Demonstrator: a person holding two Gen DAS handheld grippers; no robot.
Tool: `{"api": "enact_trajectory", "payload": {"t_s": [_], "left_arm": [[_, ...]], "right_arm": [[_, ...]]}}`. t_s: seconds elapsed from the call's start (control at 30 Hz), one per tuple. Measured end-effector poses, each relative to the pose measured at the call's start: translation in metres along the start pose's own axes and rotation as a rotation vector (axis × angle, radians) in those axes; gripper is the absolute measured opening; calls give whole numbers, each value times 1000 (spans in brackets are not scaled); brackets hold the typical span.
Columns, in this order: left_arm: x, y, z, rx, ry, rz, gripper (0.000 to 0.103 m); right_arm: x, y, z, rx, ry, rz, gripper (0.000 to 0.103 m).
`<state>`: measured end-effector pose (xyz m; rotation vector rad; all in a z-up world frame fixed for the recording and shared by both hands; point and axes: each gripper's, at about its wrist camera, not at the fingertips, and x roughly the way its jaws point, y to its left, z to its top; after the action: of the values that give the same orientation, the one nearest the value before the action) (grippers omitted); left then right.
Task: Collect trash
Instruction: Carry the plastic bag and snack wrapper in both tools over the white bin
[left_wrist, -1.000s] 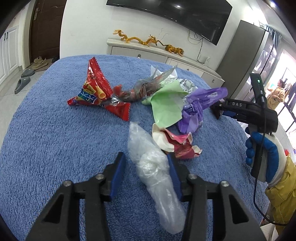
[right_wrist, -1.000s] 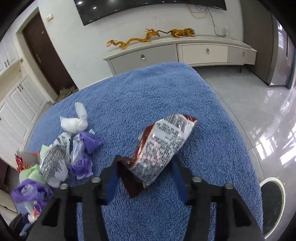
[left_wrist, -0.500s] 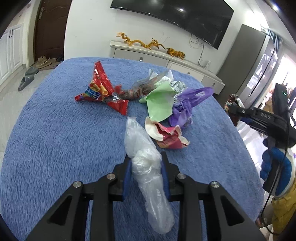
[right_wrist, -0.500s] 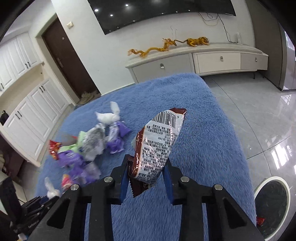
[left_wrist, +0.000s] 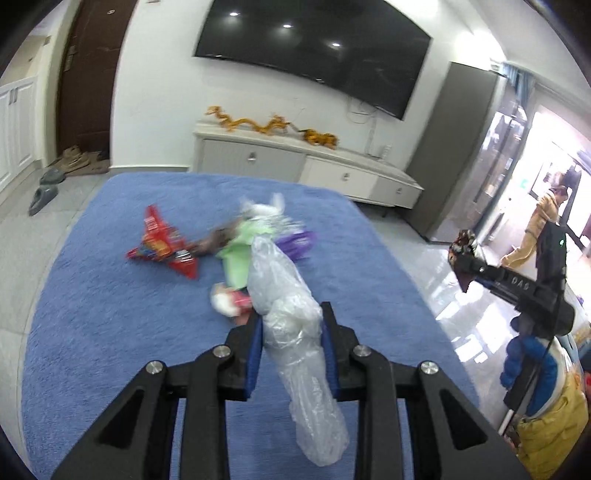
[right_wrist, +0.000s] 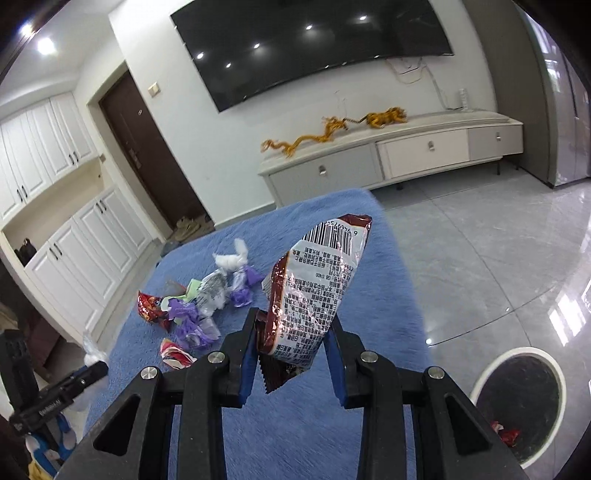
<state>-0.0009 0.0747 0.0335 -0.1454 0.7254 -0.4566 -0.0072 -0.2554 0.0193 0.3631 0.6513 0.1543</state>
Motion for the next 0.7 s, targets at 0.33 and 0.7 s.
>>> {"api": "enact_trajectory", "payload": {"t_s": [0.33, 0.7], "left_arm": [[39, -118, 16, 143, 91, -160, 27], [137, -292, -4, 416, 274, -302, 27]], "right_arm": [[-73, -96, -26, 98, -88, -125, 31], [-97, -230, -82, 333, -54, -256, 31]]}}
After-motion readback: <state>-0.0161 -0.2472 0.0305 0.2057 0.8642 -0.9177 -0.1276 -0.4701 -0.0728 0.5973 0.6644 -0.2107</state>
